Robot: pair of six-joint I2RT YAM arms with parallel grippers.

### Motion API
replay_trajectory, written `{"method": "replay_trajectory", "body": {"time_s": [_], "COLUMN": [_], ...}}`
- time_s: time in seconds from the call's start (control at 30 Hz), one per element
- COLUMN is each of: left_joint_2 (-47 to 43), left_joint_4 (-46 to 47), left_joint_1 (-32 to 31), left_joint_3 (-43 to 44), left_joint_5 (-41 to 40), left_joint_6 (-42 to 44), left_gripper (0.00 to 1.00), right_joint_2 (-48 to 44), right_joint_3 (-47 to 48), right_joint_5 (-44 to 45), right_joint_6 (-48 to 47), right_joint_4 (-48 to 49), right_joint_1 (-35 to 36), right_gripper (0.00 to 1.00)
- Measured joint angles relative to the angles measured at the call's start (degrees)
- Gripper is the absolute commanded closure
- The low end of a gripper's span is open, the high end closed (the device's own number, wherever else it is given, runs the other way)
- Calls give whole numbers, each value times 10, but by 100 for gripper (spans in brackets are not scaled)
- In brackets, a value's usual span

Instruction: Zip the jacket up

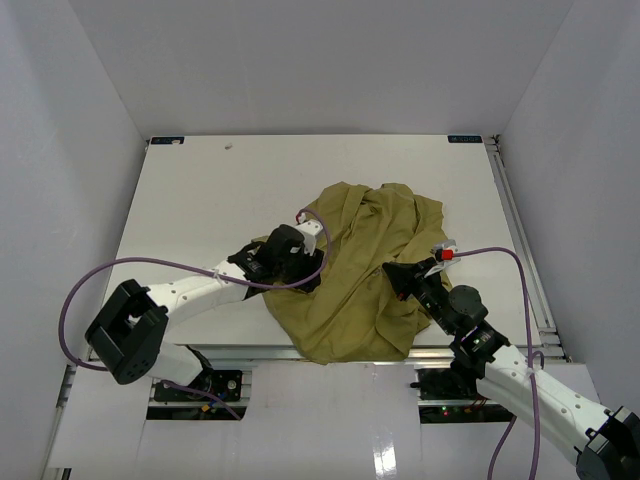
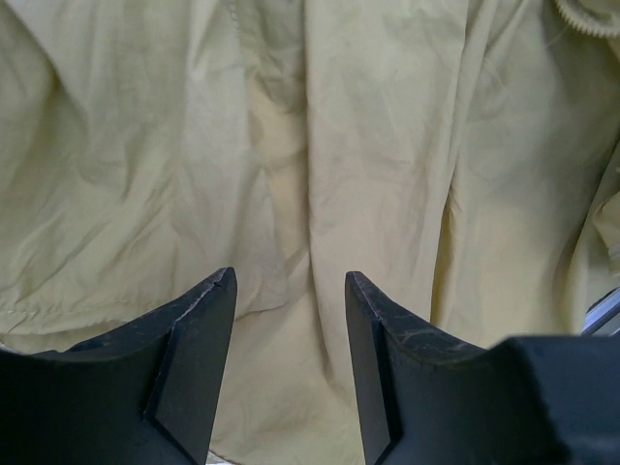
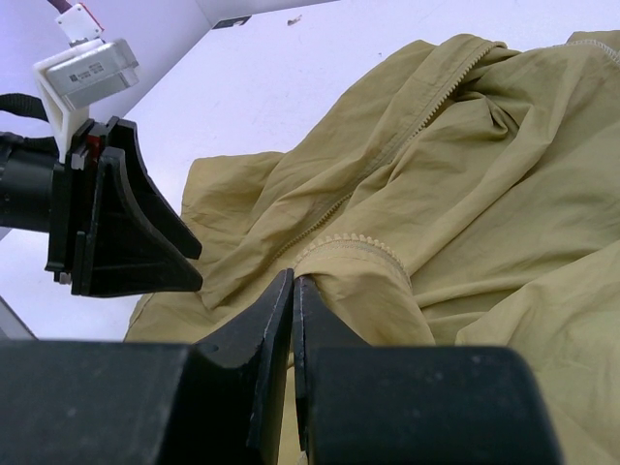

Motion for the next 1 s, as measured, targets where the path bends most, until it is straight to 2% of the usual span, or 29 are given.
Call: {"method": "replay_trajectory", "body": {"time_s": [0.43,1.0], "left_joint_2": [85,100], "left_joint_4": [-26,-35], "left_joint_1": [-17,-18], "left_joint_3": [34,46], "left_joint_5": [-71,-151], "left_joint_6": [17,7], "left_gripper": [44,40], "right_joint_2": [-2,-5], "right_joint_3": [0,-7], "right_joint_5": [-3,-4], "right_joint_6": [0,0], "right_joint_4": [-1,-3], "right_joint_1": [0,0], "right_gripper": [92,92]}}
